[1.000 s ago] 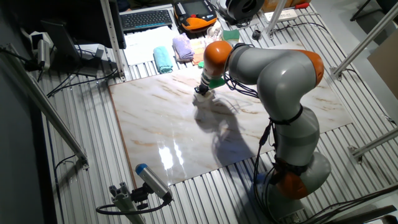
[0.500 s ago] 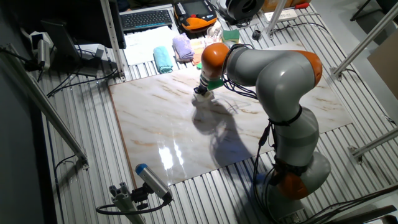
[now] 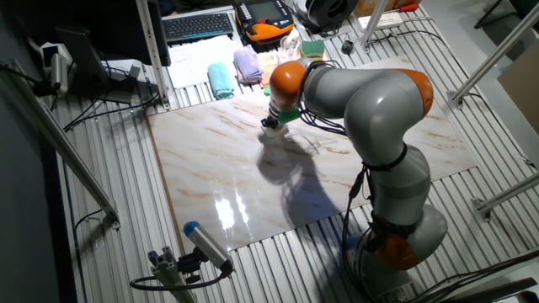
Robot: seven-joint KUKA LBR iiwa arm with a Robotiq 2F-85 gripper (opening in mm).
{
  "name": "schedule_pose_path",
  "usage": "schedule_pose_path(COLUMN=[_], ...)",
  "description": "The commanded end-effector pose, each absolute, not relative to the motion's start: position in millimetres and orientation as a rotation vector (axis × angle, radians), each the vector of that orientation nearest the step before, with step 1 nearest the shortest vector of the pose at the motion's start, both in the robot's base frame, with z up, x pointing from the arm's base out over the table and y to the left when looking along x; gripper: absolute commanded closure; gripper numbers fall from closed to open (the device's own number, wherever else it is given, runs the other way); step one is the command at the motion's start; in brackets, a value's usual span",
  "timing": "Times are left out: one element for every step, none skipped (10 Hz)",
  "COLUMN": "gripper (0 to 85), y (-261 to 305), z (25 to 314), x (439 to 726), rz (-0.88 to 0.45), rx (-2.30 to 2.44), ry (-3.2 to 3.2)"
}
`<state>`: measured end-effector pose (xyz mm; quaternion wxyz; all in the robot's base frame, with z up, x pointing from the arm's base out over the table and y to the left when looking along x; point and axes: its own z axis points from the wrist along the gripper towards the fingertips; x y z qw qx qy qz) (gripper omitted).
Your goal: Clean the tabletop with a sponge
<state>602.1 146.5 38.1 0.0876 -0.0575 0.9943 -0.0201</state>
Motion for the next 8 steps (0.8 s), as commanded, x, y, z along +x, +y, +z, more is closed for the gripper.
schedule_pose_path(gripper=[85.0,85.0,85.0,85.0,85.0,85.0,85.0,85.0], y=[147.8,149.3,151.2,153.5,156.4,159.1,161.3,164.1], z=[38.4,38.9,39.2,39.5,38.9,38.7,38.8,38.8], x=[603.2,604.4,605.7,607.5,609.0,610.2,611.2,612.4], rz=[-0.060,-0.060,-0.061,-0.062,-0.062,-0.058,-0.057,-0.055], rx=[-0.169,-0.165,-0.156,-0.149,-0.142,-0.136,-0.129,-0.123], ry=[2.961,2.961,2.961,2.961,2.963,2.963,2.963,2.964])
